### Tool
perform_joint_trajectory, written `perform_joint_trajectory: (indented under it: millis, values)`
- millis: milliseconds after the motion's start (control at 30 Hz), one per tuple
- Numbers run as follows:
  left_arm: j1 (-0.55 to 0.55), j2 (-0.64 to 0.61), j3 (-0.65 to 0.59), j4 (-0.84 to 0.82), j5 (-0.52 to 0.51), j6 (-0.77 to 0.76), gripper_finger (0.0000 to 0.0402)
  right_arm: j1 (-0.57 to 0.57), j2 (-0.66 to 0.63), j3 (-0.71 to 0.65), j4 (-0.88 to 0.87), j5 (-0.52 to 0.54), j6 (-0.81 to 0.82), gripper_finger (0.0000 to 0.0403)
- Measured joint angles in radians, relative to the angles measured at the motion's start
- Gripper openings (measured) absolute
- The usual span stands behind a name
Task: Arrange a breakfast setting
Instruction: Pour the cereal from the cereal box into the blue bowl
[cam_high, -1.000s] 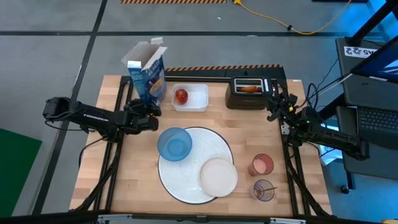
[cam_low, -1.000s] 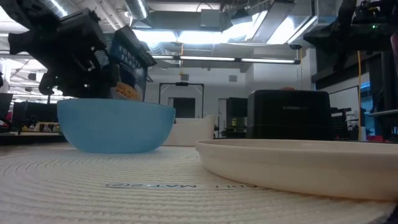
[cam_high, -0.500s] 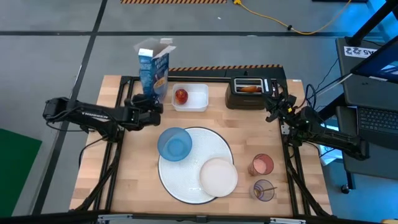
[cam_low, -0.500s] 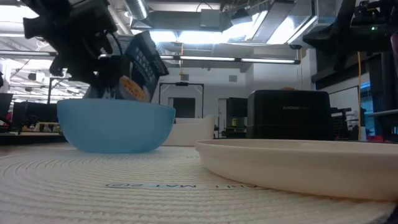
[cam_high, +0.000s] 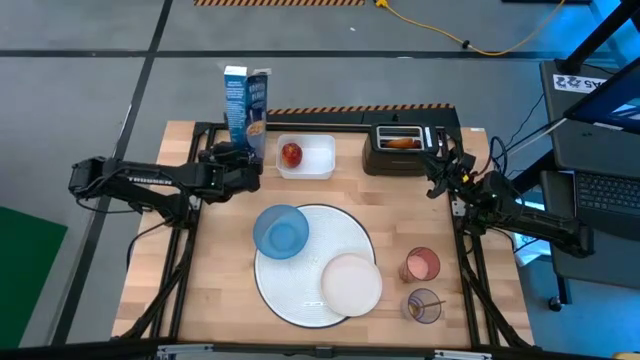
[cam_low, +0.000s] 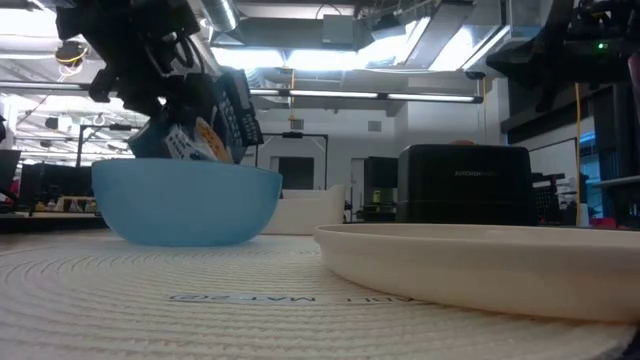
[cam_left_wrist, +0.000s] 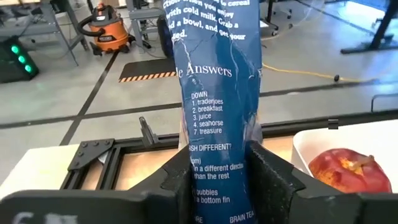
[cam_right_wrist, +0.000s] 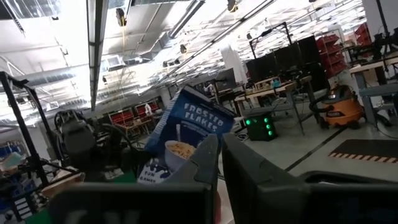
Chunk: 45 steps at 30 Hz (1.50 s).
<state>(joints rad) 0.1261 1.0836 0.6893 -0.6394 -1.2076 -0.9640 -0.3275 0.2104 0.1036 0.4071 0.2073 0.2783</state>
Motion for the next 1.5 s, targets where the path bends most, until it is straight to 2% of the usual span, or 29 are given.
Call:
perform_joint_trajectory:
  millis: [200,900,1267,1400,1500]
  values:
    - [0.000,0.000,0.011,-0.001,0.049,0.032,0.0088,0.000,0.000,0.000,-0.031,-0.017,-0.001,0.0026]
    - [-0.008,-0.006,0.063,-0.011,0.047,0.038,0.0085,0.000,0.000,0.000,-0.048,-0.034,0.000,0.0026]
    - [-0.006,-0.021,0.289,-0.034,-0.017,0.353,0.0084,0.000,0.000,0.000,-0.053,-0.034,0.000,0.0026]
    - [-0.006,-0.046,0.377,-0.035,0.058,0.462,0.0084,0.000,0.000,0.000,-0.063,-0.035,0.000,0.0026]
    - [-0.001,-0.076,0.410,-0.010,0.161,0.547,0.0084,0.000,0.000,0.000,-0.068,-0.036,0.000,0.0026]
